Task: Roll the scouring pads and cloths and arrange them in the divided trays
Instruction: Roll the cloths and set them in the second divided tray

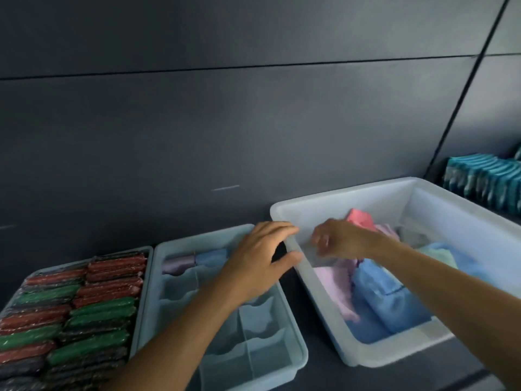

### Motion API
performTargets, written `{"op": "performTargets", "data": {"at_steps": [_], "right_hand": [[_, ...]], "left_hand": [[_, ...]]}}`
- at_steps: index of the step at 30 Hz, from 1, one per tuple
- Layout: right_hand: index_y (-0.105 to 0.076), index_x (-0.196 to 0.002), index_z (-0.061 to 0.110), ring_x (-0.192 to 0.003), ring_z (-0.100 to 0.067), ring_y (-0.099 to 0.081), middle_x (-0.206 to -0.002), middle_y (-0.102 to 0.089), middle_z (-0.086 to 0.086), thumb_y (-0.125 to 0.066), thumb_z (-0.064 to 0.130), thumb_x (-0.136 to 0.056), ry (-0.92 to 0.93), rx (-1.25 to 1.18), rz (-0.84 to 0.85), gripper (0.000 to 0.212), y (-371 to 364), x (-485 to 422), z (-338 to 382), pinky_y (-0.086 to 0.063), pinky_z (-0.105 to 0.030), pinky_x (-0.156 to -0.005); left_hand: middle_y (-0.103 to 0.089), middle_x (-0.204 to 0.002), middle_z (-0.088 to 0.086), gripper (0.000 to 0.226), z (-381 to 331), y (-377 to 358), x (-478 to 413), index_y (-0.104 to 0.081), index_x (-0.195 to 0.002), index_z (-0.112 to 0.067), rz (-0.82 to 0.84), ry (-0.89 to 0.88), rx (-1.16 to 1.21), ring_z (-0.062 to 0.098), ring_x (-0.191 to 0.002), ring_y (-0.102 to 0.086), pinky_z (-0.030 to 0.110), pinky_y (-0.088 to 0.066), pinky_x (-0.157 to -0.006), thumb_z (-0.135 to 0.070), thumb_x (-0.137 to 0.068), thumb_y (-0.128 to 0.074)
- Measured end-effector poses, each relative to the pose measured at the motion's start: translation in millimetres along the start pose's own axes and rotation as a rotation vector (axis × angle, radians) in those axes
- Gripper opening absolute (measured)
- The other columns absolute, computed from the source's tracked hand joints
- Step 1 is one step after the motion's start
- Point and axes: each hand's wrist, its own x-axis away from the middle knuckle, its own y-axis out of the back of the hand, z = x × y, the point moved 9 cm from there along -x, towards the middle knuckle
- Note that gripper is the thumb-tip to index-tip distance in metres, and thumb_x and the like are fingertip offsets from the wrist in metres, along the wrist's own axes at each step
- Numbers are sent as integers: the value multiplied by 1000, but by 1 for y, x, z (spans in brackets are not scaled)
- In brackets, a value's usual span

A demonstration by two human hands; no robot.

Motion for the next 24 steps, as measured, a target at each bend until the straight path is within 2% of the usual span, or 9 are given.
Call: {"op": "performTargets", "data": {"at_steps": [2, 4, 7, 9, 11, 14, 18, 21, 24], "right_hand": [[-62, -112, 13, -92, -22, -61, -103, -65, -5, -71, 17, -76, 9, 11, 265, 37, -42, 4, -3, -50, -25, -76], [-59, -115, 18, -93, -19, -60, -100, -60, 2, -72, 20, -75, -7, 13, 305, 42, -54, 5, -3, -51, -29, -78], [-61, -76, 24, -62, -1, -56, -68, -57, 9, -71, 17, -77, 44, 2, 215, 11, -40, 5, 2, -44, -17, -57], [-54, -57, 24, -47, 1, -44, -53, -48, 9, -70, 18, -79, 71, -82, 111, 28, -15, 8, 3, -35, -17, -52], [-53, -52, 22, -49, -6, -41, -52, -46, 7, -69, 22, -81, 55, -179, -41, 33, 18, 17, 3, -35, -23, -54], [-53, -59, 15, -40, -12, -36, -48, -43, -1, -69, 14, -85, -2, -699, -233, 30, 62, 34, 9, -30, -23, -42], [-54, -71, 8, -33, -14, -33, -49, -41, -8, -63, 13, -87, 24, -1134, -212, 19, 83, 50, 43, -21, -21, -40], [-56, -70, 7, -31, -13, -31, -48, -39, -8, -58, 15, -89, 40, -1191, -174, 20, 85, 53, 67, -18, -18, -39], [-56, -68, 5, -27, -12, -29, -41, -40, -5, -55, 15, -91, 53, -1289, -108, 24, 78, 53, 87, -19, -14, -34]], "left_hand": [[-46, -143, -12, 46, -8, -11, -4, -51, -139, -23, 38, -15, -9, 3, -134, -34, 16, -21, -111, -40, -96, -56], [-47, -142, -12, 44, -9, -15, -5, -53, -137, -24, 50, -5, -7, 1, -133, -34, 14, -21, -109, -38, -96, -57], [-48, -137, -16, 39, -9, -11, -2, -56, -133, -27, 27, 34, 36, -2, -129, -36, 12, -23, -107, -35, -95, -59], [-51, -133, -18, 37, -8, -6, 0, -57, -131, -28, 6, 64, 79, -2, -126, -40, 16, -29, -108, -35, -94, -60], [-54, -130, -18, 37, -9, 2, 3, -58, -129, -28, -44, 77, 145, -1, -123, -44, 24, -36, -108, -35, -93, -61], [-52, -130, -22, 51, -19, 15, 5, -53, -132, -34, -132, 38, 317, -4, -123, -46, 23, -41, -103, -39, -85, -72], [-31, -147, -26, 87, -39, 40, 10, -38, -141, -44, -255, -114, 243, 1, -139, -29, 9, -27, -107, -35, -69, -86], [-46, -141, -18, 59, -44, 78, 16, -58, -131, -31, -440, -178, 218, 7, -134, -40, 16, -33, -107, -21, -77, -81], [-66, -115, -11, 28, -42, 104, 21, -73, -109, -17, -489, -190, 252, 6, -110, -62, 23, -49, -95, -11, -82, -77]]}}
